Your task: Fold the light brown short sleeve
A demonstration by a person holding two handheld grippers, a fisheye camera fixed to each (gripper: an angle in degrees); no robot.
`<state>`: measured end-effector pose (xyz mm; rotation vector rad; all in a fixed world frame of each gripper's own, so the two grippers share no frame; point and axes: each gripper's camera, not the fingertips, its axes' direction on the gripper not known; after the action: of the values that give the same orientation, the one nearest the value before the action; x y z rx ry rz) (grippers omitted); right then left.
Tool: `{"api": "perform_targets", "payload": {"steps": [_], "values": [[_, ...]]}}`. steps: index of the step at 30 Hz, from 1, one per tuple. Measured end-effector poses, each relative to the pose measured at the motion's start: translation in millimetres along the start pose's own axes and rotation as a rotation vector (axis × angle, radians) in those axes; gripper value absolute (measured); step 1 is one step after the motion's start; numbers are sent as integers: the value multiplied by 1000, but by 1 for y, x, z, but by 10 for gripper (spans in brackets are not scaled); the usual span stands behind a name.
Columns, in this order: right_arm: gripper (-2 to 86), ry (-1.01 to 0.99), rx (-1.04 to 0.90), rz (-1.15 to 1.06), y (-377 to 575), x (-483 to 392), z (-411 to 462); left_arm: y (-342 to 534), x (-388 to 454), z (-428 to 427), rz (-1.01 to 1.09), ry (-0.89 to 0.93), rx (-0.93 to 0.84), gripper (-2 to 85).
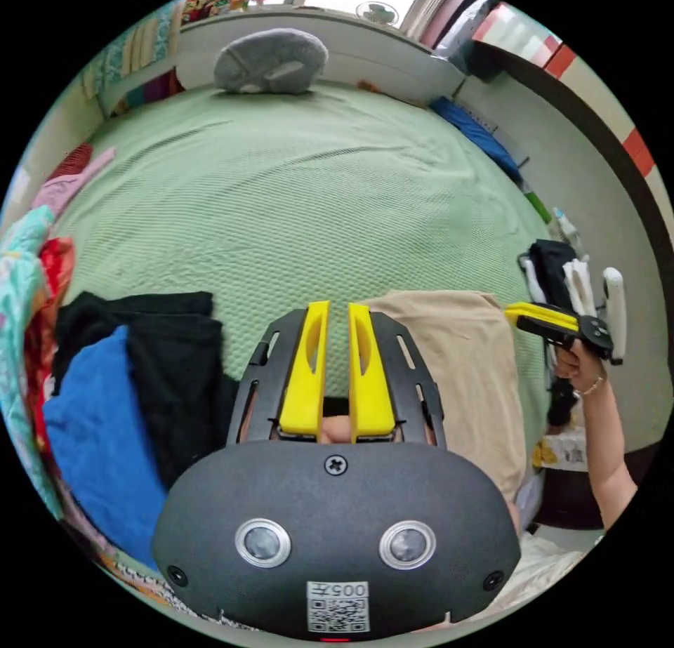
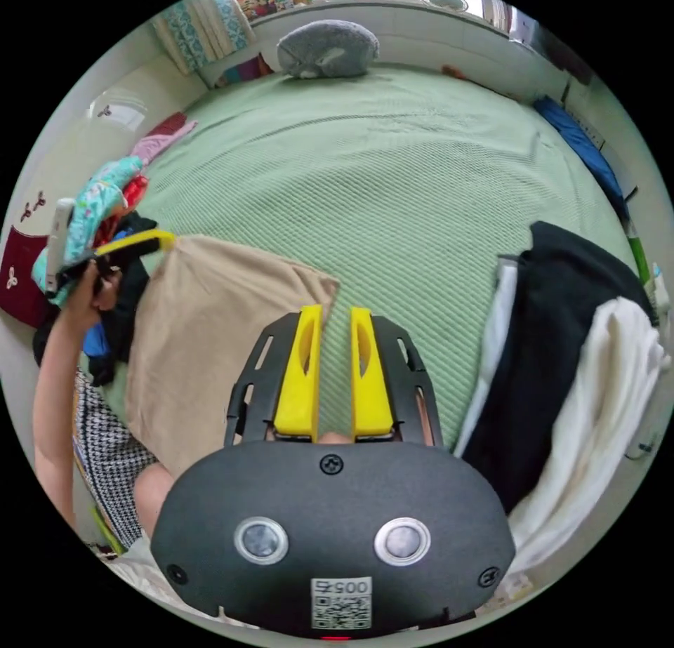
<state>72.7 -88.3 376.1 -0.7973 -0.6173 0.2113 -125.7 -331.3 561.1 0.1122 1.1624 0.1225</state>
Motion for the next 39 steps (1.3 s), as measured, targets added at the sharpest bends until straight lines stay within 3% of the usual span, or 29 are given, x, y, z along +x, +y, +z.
{"api": "perform_targets", "payload": {"steps": [3, 11, 15, 17, 21, 25, 29, 31, 34, 39], "values": [[13, 74, 64, -62, 33, -15, -20, 24, 3, -20, -5, -33, -21, 6], [5, -71, 101, -66, 133, -78, -57, 153, 80, -42, 139, 129, 8, -1], [-11, -49, 143, -83, 167, -103, -52, 195, 103, -24, 112, 53, -64, -2], [-12, -4, 84, -66, 172, -102, -35, 208, 105, -9, 92, -36, -102, -1], [-12, -107, 63, -2, 187, -81, -44, 222, 96, -17, -37, 31, -60, 0], [-7, -74, 83, -9, 206, -66, -60, 237, 96, -47, -9, 9, 22, 5], [31, -135, 261, 62, 204, -45, -84, 255, 93, -58, -74, 73, 51, 25], [75, -156, 333, 44, 187, -38, -92, 266, 97, -59, -85, 130, 84, 99], [98, -106, 319, 25, 151, -38, -89, 273, 108, -52, -76, 117, 75, 154], [99, -55, 296, -39, 96, -47, -76, 278, 126, -31, -54, 111, 15, 171]]}}
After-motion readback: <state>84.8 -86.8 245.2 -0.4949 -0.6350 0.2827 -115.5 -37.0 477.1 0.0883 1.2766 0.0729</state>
